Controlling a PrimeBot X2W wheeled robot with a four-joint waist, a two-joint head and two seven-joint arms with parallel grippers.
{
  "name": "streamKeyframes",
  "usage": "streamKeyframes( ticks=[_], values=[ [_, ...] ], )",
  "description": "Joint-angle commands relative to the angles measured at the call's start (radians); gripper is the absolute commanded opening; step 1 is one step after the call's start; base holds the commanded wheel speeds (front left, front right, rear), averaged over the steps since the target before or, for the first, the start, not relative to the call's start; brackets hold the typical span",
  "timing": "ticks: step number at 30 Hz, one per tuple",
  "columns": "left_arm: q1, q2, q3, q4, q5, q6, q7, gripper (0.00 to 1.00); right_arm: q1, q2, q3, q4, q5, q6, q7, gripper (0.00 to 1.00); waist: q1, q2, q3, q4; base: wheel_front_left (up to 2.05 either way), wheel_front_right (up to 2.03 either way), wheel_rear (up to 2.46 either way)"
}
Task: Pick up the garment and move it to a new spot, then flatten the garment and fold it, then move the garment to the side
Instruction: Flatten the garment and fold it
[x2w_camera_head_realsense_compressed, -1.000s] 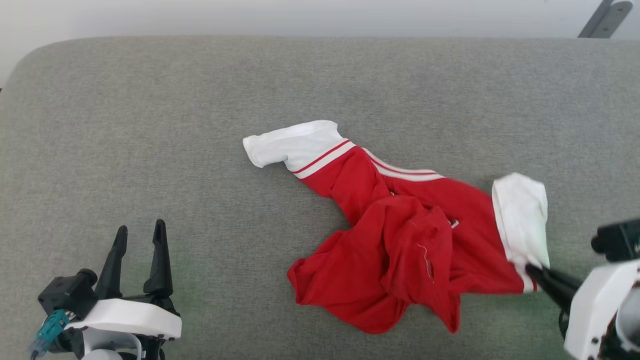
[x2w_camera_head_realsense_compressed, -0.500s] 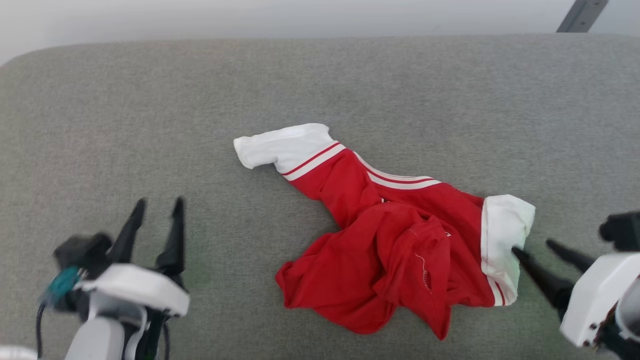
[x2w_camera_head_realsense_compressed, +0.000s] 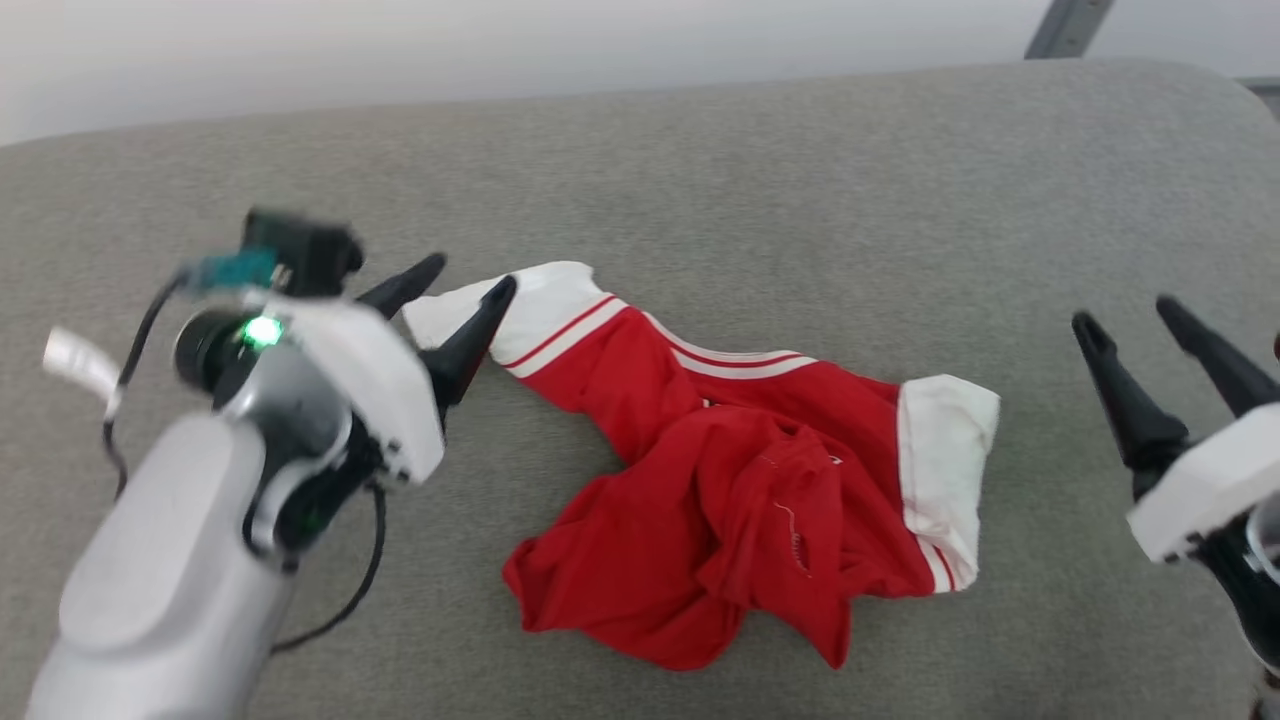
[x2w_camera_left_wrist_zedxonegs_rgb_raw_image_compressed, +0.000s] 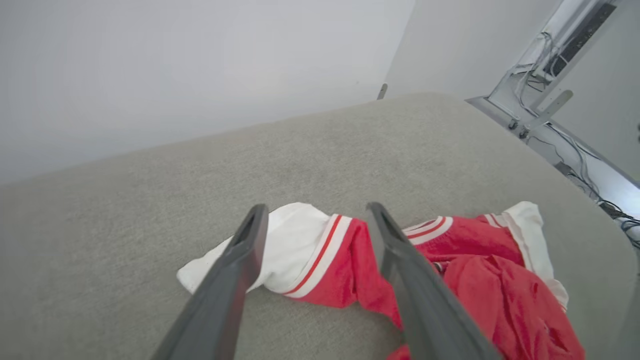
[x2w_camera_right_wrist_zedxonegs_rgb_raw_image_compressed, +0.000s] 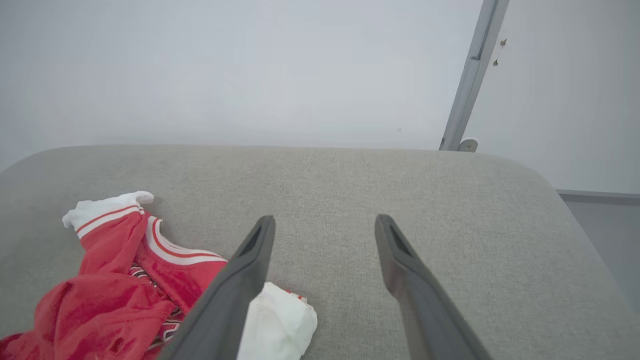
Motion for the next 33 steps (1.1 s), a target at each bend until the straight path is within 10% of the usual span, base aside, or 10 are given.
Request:
streamKeyframes(
  ticks=[1,15,28,29,30,31,33],
  values=[
    [-0.037,0.0,-0.013,0.022,-0.031,-0.003,0.04,1.0,-0.025,0.009,0.004,0.019,-0.024,0.0,-0.039,1.0,0.0,0.0,0.004,-0.017,0.0,0.0,0.0],
    [-0.351,-0.068,-0.154,0.335,-0.067,0.047,0.468,1.0,-0.199,0.076,0.07,0.293,-0.108,0.0,-0.308,1.0,0.0,0.0,0.072,-0.147,0.0,0.0,0.0],
    [-0.395,-0.105,-0.227,0.449,-0.031,0.12,0.603,1.0,-0.237,0.072,0.105,0.394,-0.064,0.0,-0.358,1.0,0.0,0.0,0.104,-0.174,0.0,0.0,0.0],
    [-0.393,-0.106,-0.232,0.455,-0.029,0.117,0.603,0.89,-0.238,0.071,0.107,0.397,-0.062,-0.001,-0.36,1.0,0.0,0.0,0.107,-0.173,0.0,0.0,0.0],
    [-0.392,-0.107,-0.235,0.457,-0.028,0.11,0.602,0.21,-0.242,0.071,0.11,0.401,-0.06,0.0,-0.364,1.0,0.0,0.0,0.11,-0.172,0.0,0.0,0.0],
    [-0.391,-0.109,-0.233,0.463,-0.033,0.114,0.601,0.0,-0.246,0.071,0.111,0.404,-0.057,0.0,-0.365,1.0,0.0,0.0,0.112,-0.17,0.0,0.0,0.0],
    [-0.395,-0.109,-0.236,0.46,-0.033,0.109,0.596,0.0,-0.249,0.072,0.112,0.411,-0.051,-0.001,-0.367,1.0,0.0,0.0,0.114,-0.164,0.0,0.0,0.0]
  ],
)
